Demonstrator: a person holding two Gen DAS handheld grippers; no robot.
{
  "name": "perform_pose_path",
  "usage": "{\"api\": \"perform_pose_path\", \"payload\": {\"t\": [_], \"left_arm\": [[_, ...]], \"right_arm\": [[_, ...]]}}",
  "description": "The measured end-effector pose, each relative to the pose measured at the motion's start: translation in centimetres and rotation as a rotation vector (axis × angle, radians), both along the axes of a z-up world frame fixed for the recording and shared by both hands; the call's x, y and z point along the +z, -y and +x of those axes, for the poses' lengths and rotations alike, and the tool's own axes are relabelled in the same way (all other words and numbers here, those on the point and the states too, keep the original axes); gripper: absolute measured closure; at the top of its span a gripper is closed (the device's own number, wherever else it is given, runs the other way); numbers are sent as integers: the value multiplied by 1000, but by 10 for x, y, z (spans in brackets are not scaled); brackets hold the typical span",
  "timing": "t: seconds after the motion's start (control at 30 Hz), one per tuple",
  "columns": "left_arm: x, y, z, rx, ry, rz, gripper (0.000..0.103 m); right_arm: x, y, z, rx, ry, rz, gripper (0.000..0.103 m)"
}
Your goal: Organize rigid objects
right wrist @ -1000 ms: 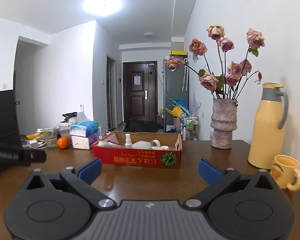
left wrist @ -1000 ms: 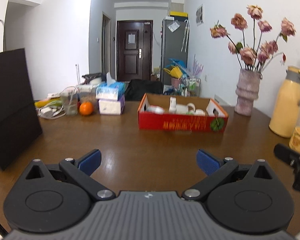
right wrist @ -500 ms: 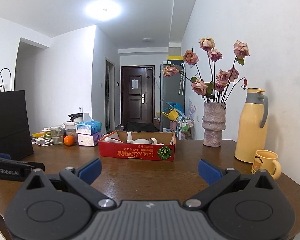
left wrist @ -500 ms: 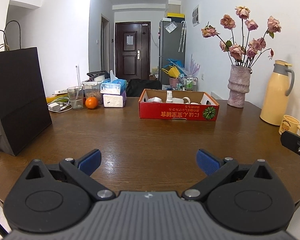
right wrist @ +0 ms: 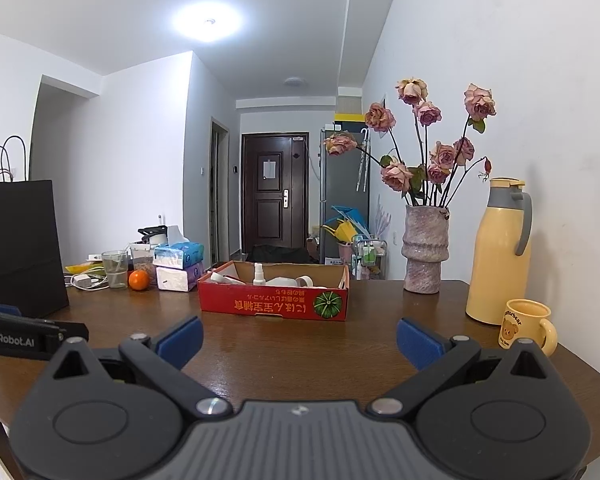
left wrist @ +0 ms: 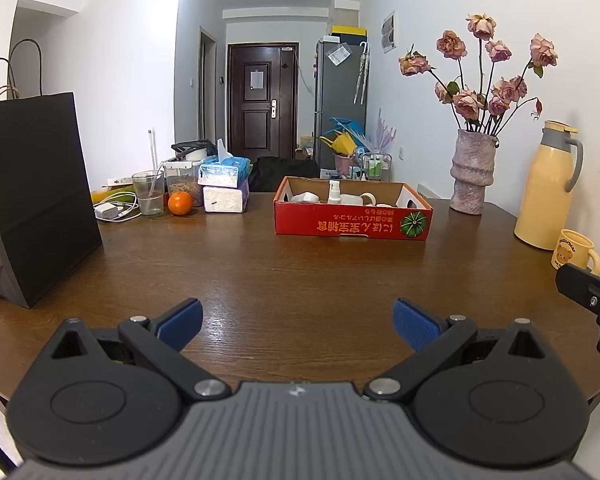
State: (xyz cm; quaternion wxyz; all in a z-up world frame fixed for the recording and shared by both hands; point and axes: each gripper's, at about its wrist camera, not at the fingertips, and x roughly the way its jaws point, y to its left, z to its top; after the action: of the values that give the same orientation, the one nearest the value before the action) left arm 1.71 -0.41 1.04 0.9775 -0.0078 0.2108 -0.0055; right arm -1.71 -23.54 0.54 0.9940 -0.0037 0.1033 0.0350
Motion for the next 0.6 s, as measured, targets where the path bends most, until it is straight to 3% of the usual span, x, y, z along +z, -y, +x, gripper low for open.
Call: {"api": "perform_pose_path", "payload": {"t": [0.6], "left_arm": [[-3, 1, 6, 1, -12, 5, 0]], "right_arm": [[-6, 1, 9, -1, -22, -1, 0]]}}
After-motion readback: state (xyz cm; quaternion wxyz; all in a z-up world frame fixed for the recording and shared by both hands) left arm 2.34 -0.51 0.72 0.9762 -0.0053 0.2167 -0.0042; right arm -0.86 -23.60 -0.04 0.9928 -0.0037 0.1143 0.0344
